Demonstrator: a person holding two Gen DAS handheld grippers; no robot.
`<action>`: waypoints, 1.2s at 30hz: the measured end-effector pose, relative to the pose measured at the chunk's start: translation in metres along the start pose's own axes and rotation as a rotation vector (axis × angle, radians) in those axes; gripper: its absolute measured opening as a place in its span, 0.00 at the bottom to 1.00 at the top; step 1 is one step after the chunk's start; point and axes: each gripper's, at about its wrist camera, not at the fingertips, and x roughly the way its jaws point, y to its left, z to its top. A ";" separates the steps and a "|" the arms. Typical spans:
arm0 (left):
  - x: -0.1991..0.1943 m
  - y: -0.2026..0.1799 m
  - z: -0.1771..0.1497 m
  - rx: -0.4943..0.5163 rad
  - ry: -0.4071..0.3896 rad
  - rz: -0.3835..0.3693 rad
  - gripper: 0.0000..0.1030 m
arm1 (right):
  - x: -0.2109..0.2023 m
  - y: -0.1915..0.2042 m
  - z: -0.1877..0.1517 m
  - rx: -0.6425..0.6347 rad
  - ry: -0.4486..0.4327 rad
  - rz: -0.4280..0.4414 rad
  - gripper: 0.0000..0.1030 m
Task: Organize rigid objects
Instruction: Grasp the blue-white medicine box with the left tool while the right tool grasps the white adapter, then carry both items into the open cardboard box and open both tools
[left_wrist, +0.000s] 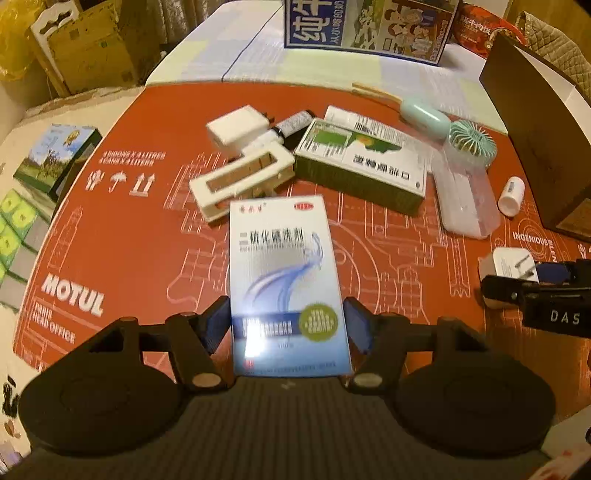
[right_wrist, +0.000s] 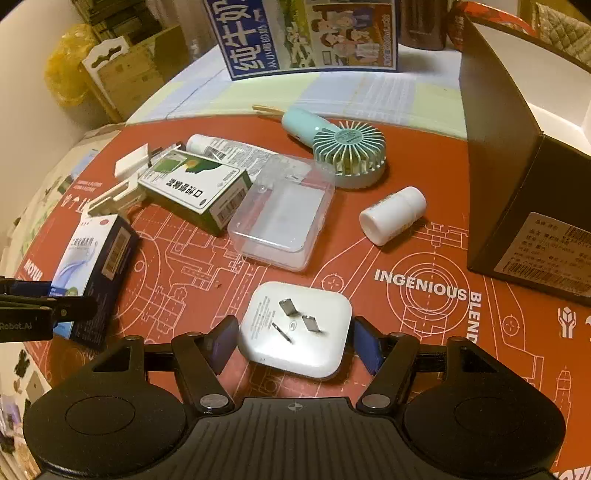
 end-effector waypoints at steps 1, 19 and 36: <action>0.002 -0.001 0.003 0.008 -0.003 0.003 0.61 | 0.001 0.001 0.001 0.002 0.000 -0.008 0.62; 0.012 -0.007 0.010 0.060 -0.005 0.037 0.60 | -0.001 0.004 -0.003 -0.025 -0.005 -0.015 0.58; -0.050 -0.065 0.040 0.163 -0.130 -0.088 0.60 | -0.084 -0.033 0.013 0.035 -0.118 0.074 0.57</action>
